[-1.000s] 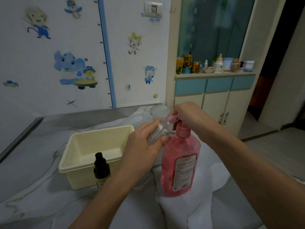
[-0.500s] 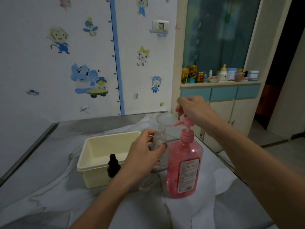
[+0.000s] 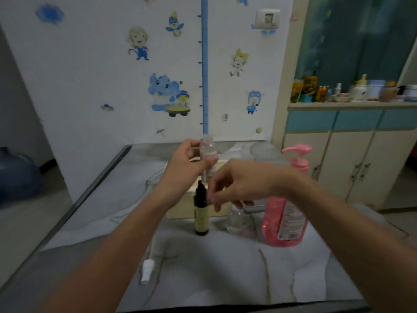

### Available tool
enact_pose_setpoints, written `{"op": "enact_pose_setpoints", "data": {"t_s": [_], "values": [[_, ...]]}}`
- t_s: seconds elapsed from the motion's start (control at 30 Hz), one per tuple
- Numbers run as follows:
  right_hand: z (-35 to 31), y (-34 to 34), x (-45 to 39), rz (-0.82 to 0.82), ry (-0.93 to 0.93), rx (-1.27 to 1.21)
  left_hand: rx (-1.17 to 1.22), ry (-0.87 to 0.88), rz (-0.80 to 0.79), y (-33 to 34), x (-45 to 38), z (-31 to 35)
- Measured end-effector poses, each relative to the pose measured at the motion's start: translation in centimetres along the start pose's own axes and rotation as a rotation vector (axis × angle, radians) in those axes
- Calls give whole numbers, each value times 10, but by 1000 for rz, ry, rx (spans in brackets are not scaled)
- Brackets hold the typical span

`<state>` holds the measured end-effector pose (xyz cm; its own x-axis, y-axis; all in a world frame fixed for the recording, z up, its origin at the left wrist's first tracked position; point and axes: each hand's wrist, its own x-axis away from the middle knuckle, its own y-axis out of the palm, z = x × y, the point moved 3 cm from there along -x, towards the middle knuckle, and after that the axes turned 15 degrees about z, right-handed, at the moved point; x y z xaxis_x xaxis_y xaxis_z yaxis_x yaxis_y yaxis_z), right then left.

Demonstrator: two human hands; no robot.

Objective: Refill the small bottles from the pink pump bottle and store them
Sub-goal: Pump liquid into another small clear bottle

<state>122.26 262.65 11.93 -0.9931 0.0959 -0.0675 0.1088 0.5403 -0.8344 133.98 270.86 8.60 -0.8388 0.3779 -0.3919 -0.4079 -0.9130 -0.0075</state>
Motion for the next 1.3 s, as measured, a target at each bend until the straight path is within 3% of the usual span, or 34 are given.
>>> {"op": "enact_pose_setpoints", "data": {"t_s": [0.17, 0.37, 0.5, 0.7, 1.03, 1.2, 1.3], "values": [[-6, 89, -34, -40, -130, 165, -12, -17, 84, -34, -8, -9], [-22, 177, -46, -68, -539, 549, -54, -38, 141, -70, -9, -26], [-22, 207, -45, -60, -739, 541, -66, -58, 149, -89, -4, -35], [-26, 193, -48, 49, -712, 362, -102, -39, 142, -98, -1, -35], [-50, 53, -34, 768, -431, -363, -36, -31, 122, -104, 10, -42], [-59, 3, -47, 953, -368, -509, -46, -37, 151, -97, 19, -43], [-61, -6, -52, 976, -351, -491, -63, -28, 132, -96, 23, -41]]}}
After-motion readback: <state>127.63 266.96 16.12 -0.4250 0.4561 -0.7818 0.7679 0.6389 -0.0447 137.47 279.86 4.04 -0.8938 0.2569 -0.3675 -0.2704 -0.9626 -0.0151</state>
